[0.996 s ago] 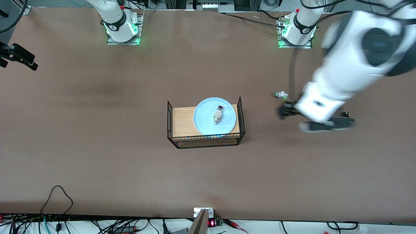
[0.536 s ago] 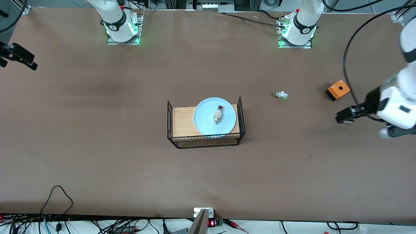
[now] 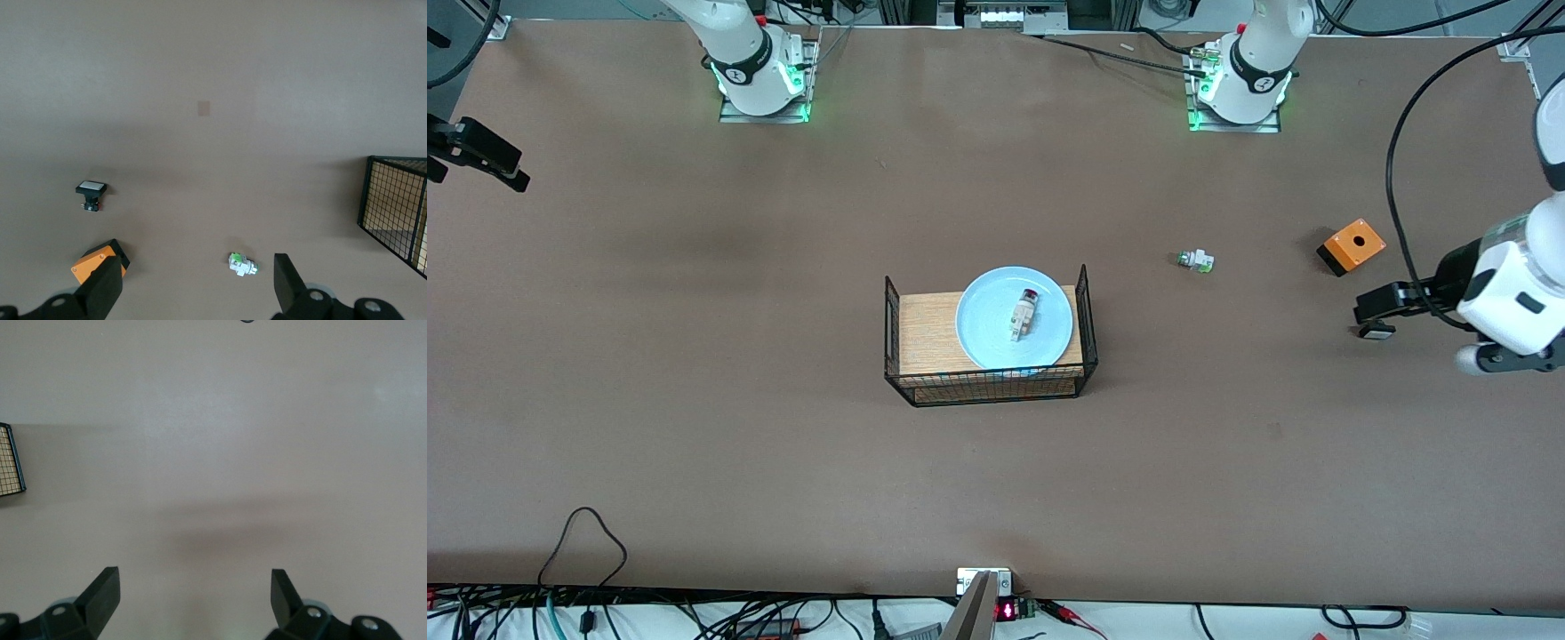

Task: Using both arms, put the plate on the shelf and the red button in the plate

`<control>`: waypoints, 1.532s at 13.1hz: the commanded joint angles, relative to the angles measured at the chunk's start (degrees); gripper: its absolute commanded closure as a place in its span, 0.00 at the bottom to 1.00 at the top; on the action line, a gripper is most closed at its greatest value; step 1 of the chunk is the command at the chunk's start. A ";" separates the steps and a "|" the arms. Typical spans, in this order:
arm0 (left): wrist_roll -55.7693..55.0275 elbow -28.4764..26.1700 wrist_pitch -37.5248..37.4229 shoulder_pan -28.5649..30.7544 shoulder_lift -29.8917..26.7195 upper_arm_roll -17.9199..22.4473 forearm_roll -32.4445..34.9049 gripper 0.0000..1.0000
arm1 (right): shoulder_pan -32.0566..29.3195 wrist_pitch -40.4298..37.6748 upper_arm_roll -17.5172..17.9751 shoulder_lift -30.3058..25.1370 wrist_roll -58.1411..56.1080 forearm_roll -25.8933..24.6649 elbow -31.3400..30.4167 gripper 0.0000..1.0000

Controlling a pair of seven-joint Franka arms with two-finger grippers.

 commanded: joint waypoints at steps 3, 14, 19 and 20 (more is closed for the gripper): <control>4.13 -16.76 13.51 -1.97 -10.45 3.30 -1.00 0.00 | -0.20 -0.28 0.19 -1.48 0.47 0.35 -0.19 0.00; 7.92 -18.82 12.31 -4.46 -11.52 10.87 -4.87 0.00 | 0.59 -1.77 0.81 -0.78 -0.41 3.51 -0.28 0.00; 8.00 -16.10 10.29 -3.49 -10.90 10.35 -3.55 0.00 | 2.44 -2.83 0.99 0.81 2.66 3.34 -0.11 0.00; 8.01 -15.83 10.20 -3.40 -11.17 10.35 -3.55 0.00 | 2.44 -2.92 0.99 0.72 2.40 3.34 -0.19 0.00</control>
